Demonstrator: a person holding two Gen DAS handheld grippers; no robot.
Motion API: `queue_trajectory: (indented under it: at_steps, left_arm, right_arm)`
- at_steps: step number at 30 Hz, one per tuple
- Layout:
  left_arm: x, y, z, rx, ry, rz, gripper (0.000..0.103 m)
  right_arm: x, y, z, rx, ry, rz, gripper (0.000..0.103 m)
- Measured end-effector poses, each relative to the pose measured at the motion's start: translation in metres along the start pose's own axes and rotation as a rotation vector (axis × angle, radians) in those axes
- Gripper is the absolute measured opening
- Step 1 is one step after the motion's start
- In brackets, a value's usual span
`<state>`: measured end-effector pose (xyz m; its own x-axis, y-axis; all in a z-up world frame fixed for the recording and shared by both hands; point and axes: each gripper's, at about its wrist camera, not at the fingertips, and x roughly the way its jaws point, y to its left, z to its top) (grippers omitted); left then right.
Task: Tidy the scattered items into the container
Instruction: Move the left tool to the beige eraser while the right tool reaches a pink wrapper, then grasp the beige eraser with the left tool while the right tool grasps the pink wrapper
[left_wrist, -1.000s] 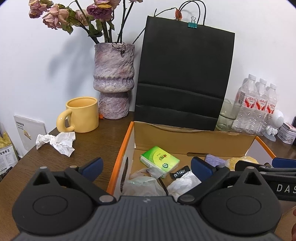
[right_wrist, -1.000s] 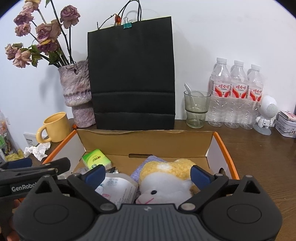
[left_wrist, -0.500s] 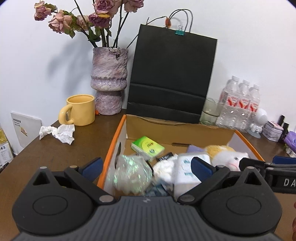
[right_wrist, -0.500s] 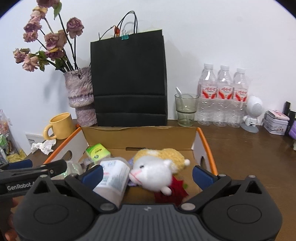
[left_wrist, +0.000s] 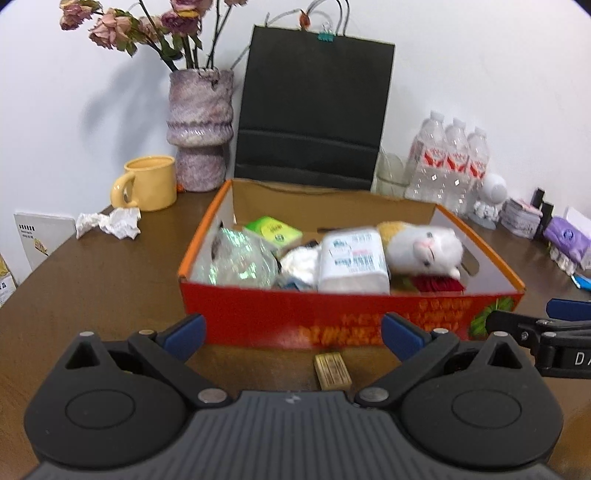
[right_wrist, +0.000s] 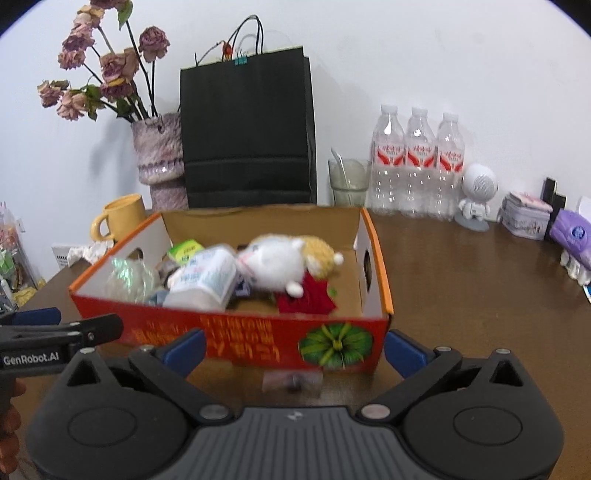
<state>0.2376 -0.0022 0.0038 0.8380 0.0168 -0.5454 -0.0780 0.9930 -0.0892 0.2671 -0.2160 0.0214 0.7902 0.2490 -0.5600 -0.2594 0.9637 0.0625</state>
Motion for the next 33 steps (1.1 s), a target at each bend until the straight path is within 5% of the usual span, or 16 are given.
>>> queue_trajectory:
  at_steps: [13,19,27,33]
  left_arm:
    - [0.035,-0.015,-0.020,0.046,0.088,0.012,0.099]
    - [0.049,-0.020,-0.026,0.083,0.112,0.009,0.069]
    - [0.046,-0.029,-0.031,0.153,0.079,-0.048,0.022]
    - [0.045,-0.027,-0.032,0.142,0.073,-0.069,0.022]
  right_arm:
    - [0.040,-0.004,-0.026,-0.001,0.110,-0.006,0.095]
    - [0.051,0.002,-0.028,-0.010,0.114,-0.003,0.084]
    - [0.056,0.012,-0.032,-0.053,0.113,0.017,0.035]
    - [0.051,0.016,-0.034,-0.062,0.103,0.046,0.033]
